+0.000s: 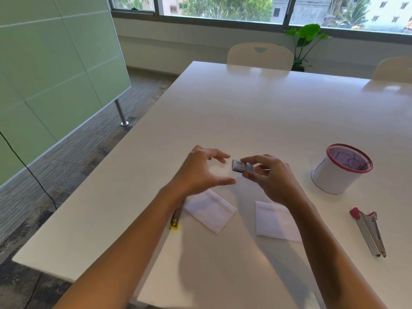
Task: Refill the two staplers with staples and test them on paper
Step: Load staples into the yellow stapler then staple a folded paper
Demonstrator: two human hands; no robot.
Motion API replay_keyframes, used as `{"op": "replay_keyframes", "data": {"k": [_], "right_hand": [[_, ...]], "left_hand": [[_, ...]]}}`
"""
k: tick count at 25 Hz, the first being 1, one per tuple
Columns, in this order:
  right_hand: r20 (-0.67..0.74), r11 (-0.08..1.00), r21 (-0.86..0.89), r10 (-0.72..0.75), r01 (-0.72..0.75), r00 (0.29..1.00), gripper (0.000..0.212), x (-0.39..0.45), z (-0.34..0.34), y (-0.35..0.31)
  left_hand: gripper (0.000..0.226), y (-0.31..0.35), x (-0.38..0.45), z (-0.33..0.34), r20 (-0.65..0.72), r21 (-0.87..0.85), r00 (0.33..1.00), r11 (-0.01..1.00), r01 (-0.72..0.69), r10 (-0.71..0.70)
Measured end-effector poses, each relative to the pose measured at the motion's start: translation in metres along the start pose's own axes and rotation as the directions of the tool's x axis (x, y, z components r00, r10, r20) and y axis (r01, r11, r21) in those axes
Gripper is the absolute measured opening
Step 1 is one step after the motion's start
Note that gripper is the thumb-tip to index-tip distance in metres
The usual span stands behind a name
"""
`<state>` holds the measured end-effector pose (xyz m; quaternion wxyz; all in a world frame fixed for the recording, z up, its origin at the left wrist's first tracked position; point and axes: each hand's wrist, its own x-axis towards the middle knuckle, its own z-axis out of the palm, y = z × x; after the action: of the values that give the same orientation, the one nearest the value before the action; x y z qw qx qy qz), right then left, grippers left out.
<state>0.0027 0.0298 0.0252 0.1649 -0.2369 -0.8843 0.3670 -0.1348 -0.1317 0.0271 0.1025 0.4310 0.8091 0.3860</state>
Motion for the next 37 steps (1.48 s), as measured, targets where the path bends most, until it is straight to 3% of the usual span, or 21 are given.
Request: {"op": "replay_keyframes", "data": {"k": [5, 8, 14, 18, 23, 28, 37], "right_hand": [[-0.019, 0.998, 0.065, -0.023, 0.024, 1.0, 0.036, -0.01, -0.009, -0.008], [-0.045, 0.961, 0.272, 0.063, -0.048, 0.997, 0.044, -0.011, -0.01, -0.008], [-0.181, 0.895, 0.422, 0.239, -0.144, 0.954, 0.059, -0.011, -0.005, -0.006], [-0.127, 0.827, 0.523, 0.316, -0.207, 0.94, 0.054, -0.013, -0.004, -0.003], [-0.106, 0.782, 0.562, 0.393, -0.271, 0.913, 0.04, -0.013, -0.005, 0.005], [-0.009, 0.661, 0.665, 0.473, -0.349, 0.881, 0.028, -0.013, -0.003, 0.015], [-0.085, 0.698, 0.628, 0.501, -0.344, 0.861, 0.032, -0.019, -0.006, 0.008]], "left_hand": [[0.033, 0.007, 0.003, 0.014, -0.1, -0.144, 0.995, 0.99, -0.015, 0.0], [0.031, 0.007, 0.002, 0.015, -0.097, -0.16, 0.995, 0.987, 0.007, -0.023], [0.033, 0.014, 0.001, 0.024, -0.12, -0.189, 0.992, 0.982, 0.022, -0.046], [0.034, 0.015, 0.001, 0.029, -0.107, -0.222, 0.992, 0.974, 0.035, -0.06], [0.03, 0.016, 0.001, 0.036, -0.031, -0.4, 0.994, 0.913, 0.087, -0.109], [0.028, 0.021, 0.001, 0.038, 0.001, -0.396, 0.996, 0.914, 0.086, -0.093], [0.031, 0.025, 0.0, 0.044, 0.037, -0.484, 0.993, 0.868, 0.112, -0.108]]}}
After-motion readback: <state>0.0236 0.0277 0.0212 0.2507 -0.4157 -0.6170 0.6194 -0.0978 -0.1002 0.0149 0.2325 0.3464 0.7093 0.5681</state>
